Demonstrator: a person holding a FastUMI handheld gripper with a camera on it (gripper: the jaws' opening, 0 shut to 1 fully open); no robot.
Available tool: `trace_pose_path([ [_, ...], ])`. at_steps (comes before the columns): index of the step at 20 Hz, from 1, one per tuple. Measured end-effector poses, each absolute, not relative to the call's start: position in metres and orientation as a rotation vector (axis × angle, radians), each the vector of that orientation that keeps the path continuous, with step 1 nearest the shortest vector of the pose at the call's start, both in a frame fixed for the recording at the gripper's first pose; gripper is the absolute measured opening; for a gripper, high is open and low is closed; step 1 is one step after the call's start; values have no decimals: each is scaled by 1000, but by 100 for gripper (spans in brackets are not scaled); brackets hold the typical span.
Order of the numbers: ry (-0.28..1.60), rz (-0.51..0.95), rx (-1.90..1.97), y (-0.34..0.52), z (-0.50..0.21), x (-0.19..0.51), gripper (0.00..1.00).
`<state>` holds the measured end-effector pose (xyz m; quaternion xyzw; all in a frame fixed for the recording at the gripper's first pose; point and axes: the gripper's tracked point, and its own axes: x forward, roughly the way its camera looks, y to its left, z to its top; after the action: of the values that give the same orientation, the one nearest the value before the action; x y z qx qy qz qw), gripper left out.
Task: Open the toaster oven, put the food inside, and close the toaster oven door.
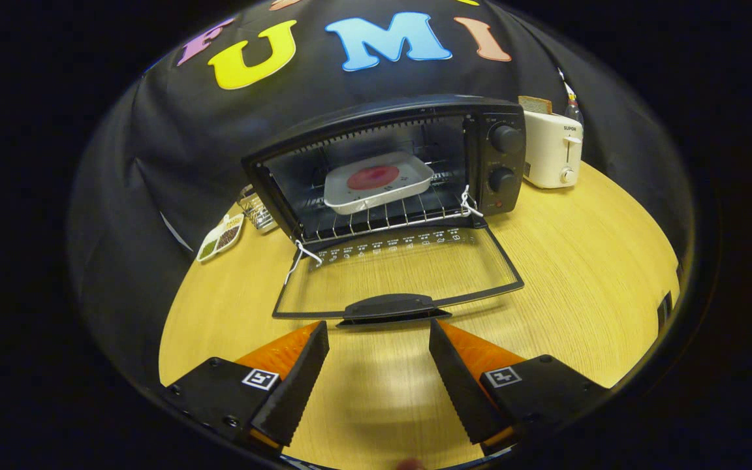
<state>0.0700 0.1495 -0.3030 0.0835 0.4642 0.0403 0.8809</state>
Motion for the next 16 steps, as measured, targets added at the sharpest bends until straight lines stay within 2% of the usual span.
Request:
trace_pose_path([
  [11,1079,48,91,146,-346,74,98],
  [16,1060,31,33,143,-352,80,98],
])
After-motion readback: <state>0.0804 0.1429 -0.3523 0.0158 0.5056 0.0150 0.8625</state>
